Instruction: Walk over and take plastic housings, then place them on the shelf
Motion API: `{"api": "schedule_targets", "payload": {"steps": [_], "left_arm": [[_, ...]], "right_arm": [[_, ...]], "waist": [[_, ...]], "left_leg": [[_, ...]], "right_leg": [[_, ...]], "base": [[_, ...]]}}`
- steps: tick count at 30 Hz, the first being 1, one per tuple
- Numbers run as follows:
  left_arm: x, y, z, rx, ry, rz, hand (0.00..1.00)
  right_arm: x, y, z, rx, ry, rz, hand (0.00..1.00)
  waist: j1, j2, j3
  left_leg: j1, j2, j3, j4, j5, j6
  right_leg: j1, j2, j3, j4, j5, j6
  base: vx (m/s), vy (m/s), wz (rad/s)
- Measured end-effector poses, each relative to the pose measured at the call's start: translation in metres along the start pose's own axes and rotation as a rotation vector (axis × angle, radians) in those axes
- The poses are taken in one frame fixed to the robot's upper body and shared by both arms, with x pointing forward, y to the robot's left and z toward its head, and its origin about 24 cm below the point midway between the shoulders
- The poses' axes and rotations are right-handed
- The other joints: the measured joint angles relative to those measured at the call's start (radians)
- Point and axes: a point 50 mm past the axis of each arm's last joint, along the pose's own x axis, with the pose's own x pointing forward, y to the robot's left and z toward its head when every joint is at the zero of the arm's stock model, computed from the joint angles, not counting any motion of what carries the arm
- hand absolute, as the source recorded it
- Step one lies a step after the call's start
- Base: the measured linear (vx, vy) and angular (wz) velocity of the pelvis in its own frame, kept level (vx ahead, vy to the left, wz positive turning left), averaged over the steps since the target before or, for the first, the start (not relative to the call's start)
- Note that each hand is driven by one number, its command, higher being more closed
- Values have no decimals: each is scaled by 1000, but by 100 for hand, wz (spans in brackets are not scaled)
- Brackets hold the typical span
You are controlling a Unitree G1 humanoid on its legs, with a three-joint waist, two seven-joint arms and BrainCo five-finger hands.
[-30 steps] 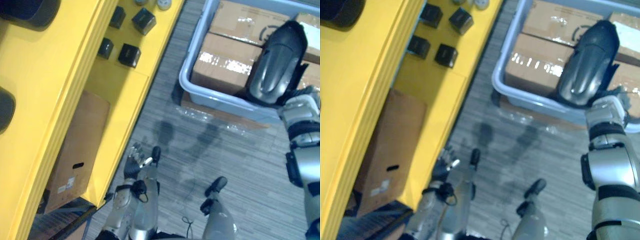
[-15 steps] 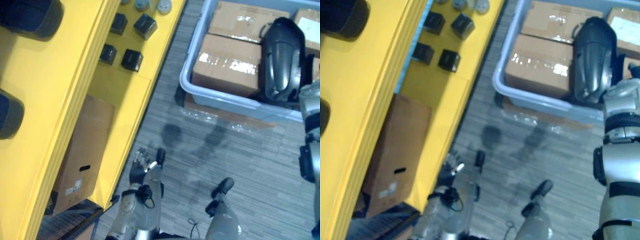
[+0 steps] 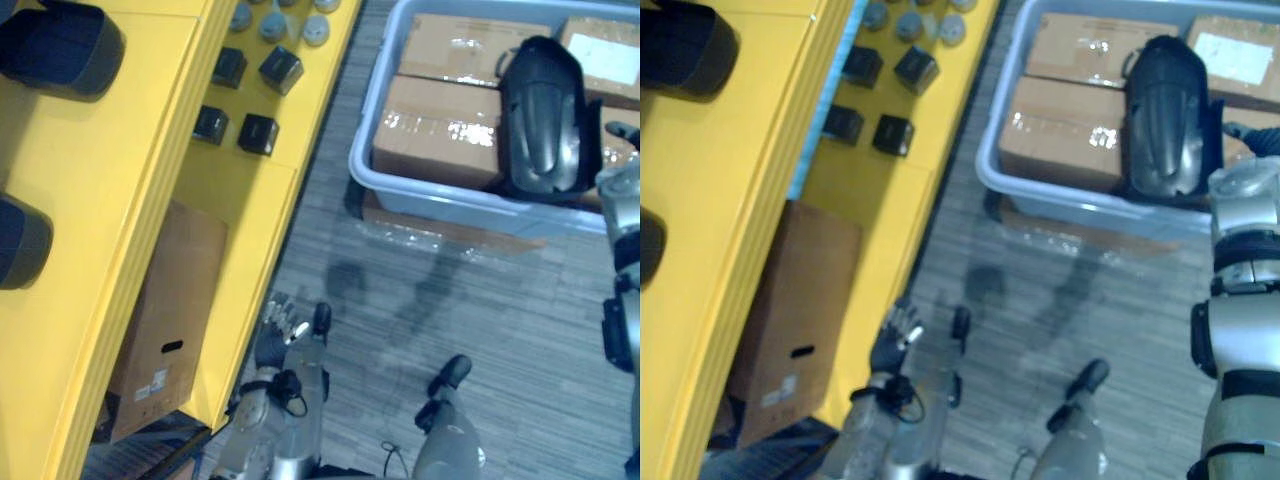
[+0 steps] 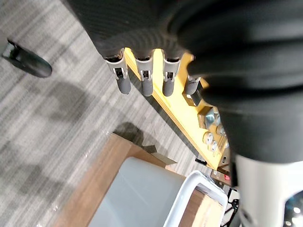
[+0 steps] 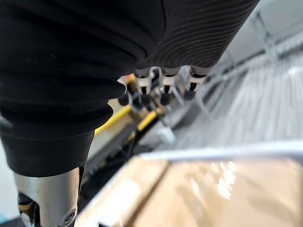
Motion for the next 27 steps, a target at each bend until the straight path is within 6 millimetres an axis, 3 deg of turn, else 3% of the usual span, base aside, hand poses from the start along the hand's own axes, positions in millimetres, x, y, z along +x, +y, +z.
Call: {"api": "schedule_targets", "payload": {"steps": [4, 11, 17, 20, 21, 27], "left_arm": [[-1, 0, -3, 4, 14, -1, 0], [-2, -5, -9, -12, 29, -3, 0], [-1, -14, -14, -15, 50, -14, 0], [2, -16, -12, -13, 42, -24, 0], [2, -17, -12, -13, 41, -26, 0], [2, -17, -12, -12, 42, -22, 0]], "right_arm": [[0, 2, -9, -11, 51, 21, 0], [1, 1, -4, -4, 53, 35, 0], [3, -3, 6, -1, 64, 37, 0], [4, -5, 1, -67, 91, 42, 0], [5, -7, -1, -90, 101, 44, 100], [13, -23, -5, -261, 94, 31, 100]], "waist": [[18, 2, 3], [30, 7, 5], [36, 37, 17], [49, 48, 23], [51, 48, 23], [61, 48, 23]], "left_leg": [[-8, -3, -6, 0, 0, 0], [-27, -10, -18, 0, 0, 0], [-51, -15, -29, 0, 1, 1], [-59, -18, -40, 0, 2, 2], [-60, -19, -45, 0, 2, 2], [-68, -20, -52, 0, 2, 2]], "right_leg": [[-1, -1, -6, -5, 4, 4], [-14, -7, -14, -4, 4, 5], [-35, -13, -25, 8, 2, 7], [-35, -14, -34, 8, 2, 7], [-33, -15, -37, 9, 1, 8], [-36, -15, -44, 12, -5, 8]], "base": [[40, -15, 5], [27, -9, 5], [-18, 11, 5], [10, 4, 9], [26, 3, 8], [13, -1, 3]]}}
